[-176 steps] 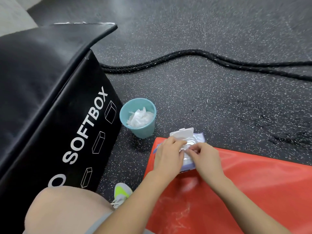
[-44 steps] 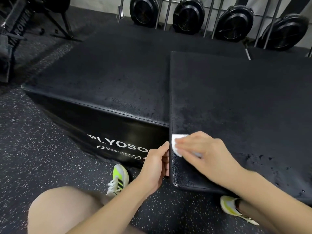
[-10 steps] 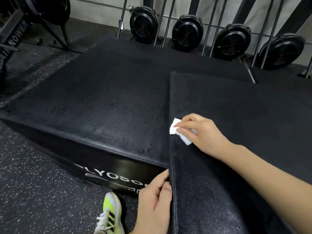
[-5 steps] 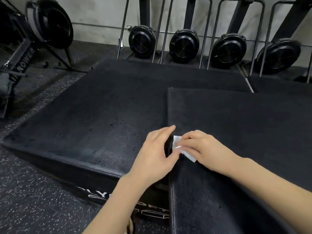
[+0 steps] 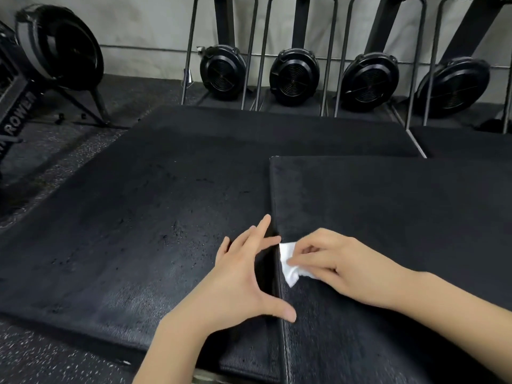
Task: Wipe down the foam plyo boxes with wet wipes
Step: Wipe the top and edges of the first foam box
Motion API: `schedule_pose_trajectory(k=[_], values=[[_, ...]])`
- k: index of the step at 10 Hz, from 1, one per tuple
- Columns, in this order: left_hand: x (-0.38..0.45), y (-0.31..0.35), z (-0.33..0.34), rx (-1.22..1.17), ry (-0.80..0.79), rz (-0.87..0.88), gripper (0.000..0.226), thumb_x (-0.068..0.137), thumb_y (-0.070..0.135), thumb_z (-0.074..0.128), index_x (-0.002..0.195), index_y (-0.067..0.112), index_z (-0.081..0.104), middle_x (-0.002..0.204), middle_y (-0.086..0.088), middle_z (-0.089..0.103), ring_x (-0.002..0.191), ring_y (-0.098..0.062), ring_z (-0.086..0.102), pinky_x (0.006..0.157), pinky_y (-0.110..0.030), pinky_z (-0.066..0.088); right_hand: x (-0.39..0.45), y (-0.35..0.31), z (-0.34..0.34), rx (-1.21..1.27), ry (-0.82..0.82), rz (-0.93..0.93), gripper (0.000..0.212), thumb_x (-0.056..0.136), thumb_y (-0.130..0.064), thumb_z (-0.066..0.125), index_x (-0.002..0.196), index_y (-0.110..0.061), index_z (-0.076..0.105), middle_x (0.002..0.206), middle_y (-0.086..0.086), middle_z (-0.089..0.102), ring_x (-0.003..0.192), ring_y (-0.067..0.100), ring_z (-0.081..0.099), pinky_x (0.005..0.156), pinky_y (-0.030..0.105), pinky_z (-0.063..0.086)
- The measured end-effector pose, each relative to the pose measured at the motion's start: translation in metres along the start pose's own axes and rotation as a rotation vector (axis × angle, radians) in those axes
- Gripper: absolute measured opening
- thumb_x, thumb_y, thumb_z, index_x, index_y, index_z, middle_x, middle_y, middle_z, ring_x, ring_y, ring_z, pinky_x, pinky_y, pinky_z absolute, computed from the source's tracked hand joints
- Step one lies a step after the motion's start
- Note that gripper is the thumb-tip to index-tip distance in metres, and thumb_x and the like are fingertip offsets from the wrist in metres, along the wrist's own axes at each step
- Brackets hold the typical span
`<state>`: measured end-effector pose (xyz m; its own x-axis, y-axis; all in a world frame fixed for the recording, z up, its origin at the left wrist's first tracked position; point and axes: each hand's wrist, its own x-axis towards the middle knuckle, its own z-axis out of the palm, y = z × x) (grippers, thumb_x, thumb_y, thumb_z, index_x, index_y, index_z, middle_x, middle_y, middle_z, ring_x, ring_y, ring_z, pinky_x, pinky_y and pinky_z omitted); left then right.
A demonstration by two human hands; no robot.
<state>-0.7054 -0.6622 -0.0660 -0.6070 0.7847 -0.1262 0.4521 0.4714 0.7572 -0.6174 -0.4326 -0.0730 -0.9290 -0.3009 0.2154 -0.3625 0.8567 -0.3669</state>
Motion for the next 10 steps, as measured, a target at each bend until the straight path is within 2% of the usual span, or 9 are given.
schedule_pose_trajectory(k=[1, 3, 4, 5, 6, 7, 8, 9, 10], values=[[0.004, -0.004, -0.006, -0.036, -0.043, -0.034, 0.149, 0.054, 0.047, 0.097, 0.146, 0.062, -0.019, 0.142, 0.056, 0.019, 0.114, 0.035, -0.030, 0.116, -0.028, -0.016, 0.016, 0.013, -0.004, 0.028, -0.018, 0.013, 0.030, 0.102, -0.044, 0.044, 0.119, -0.039, 0.069, 0.122, -0.024, 0.053, 0.117, 0.000, 0.050, 0.094, 0.016, 0.043], [0.006, -0.004, -0.004, -0.050, -0.007, -0.040, 0.157, 0.046, 0.045, 0.100, 0.136, 0.073, -0.025, 0.145, 0.050, 0.024, 0.138, 0.009, -0.018, 0.117, -0.031, -0.013, 0.065, 0.054, -0.008, -0.018, 0.049, 0.175, 0.021, 0.100, -0.032, 0.058, 0.113, -0.034, 0.074, 0.115, -0.018, 0.059, 0.110, 0.001, 0.051, 0.094, 0.028, 0.046], [0.003, -0.004, -0.003, -0.048, -0.005, -0.047, 0.155, 0.048, 0.047, 0.099, 0.134, 0.073, -0.027, 0.144, 0.053, 0.020, 0.132, 0.018, -0.023, 0.118, -0.033, -0.009, 0.058, 0.041, -0.009, 0.005, 0.035, 0.126, 0.018, 0.098, -0.038, 0.059, 0.106, -0.041, 0.075, 0.110, -0.022, 0.058, 0.108, 0.003, 0.053, 0.093, 0.018, 0.043], [0.004, -0.004, -0.004, -0.059, -0.010, -0.051, 0.156, 0.048, 0.046, 0.099, 0.132, 0.073, -0.030, 0.142, 0.057, 0.018, 0.134, 0.010, -0.020, 0.119, -0.036, -0.002, 0.046, 0.029, -0.006, 0.071, -0.008, 0.078, 0.029, 0.098, -0.049, 0.049, 0.112, -0.040, 0.073, 0.114, -0.023, 0.056, 0.111, 0.004, 0.053, 0.092, 0.015, 0.043], [0.003, -0.006, -0.003, -0.061, -0.012, -0.056, 0.155, 0.049, 0.047, 0.098, 0.133, 0.074, -0.029, 0.142, 0.057, 0.019, 0.137, 0.008, -0.020, 0.120, -0.037, -0.002, 0.056, 0.042, -0.006, 0.037, -0.004, 0.111, 0.033, 0.099, -0.047, 0.046, 0.117, -0.036, 0.072, 0.117, -0.022, 0.056, 0.112, 0.004, 0.052, 0.091, 0.023, 0.046], [0.002, -0.007, -0.003, -0.055, -0.026, -0.044, 0.152, 0.050, 0.047, 0.098, 0.133, 0.074, -0.027, 0.141, 0.057, 0.021, 0.131, 0.022, -0.027, 0.119, -0.032, -0.005, 0.082, 0.063, -0.007, -0.002, 0.028, 0.158, 0.024, 0.101, -0.033, 0.054, 0.114, -0.034, 0.074, 0.115, -0.016, 0.058, 0.108, 0.005, 0.051, 0.093, 0.029, 0.046], [0.005, -0.005, -0.003, -0.020, -0.061, -0.011, 0.149, 0.054, 0.045, 0.097, 0.136, 0.068, -0.025, 0.135, 0.059, 0.022, 0.102, 0.044, -0.030, 0.099, -0.003, -0.019, 0.099, 0.075, -0.002, -0.031, 0.087, 0.226, 0.023, 0.102, -0.026, 0.056, 0.113, -0.033, 0.075, 0.107, -0.017, 0.056, 0.104, 0.005, 0.048, 0.094, 0.031, 0.045], [0.005, -0.004, -0.004, -0.001, -0.069, -0.025, 0.148, 0.053, 0.046, 0.096, 0.134, 0.070, -0.026, 0.131, 0.063, 0.019, 0.102, 0.043, -0.031, 0.090, 0.005, -0.021, 0.096, 0.064, 0.000, 0.019, 0.084, 0.228, 0.021, 0.100, -0.028, 0.059, 0.110, -0.037, 0.076, 0.100, -0.019, 0.053, 0.095, 0.002, 0.049, 0.085, 0.019, 0.042], [0.006, -0.005, -0.003, 0.000, -0.073, -0.024, 0.149, 0.054, 0.046, 0.096, 0.134, 0.070, -0.027, 0.135, 0.061, 0.017, 0.104, 0.042, -0.033, 0.099, -0.003, -0.020, 0.078, 0.045, -0.001, 0.080, 0.020, 0.129, 0.020, 0.099, -0.033, 0.057, 0.108, -0.041, 0.074, 0.100, -0.016, 0.055, 0.091, 0.004, 0.054, 0.078, 0.009, 0.038]])
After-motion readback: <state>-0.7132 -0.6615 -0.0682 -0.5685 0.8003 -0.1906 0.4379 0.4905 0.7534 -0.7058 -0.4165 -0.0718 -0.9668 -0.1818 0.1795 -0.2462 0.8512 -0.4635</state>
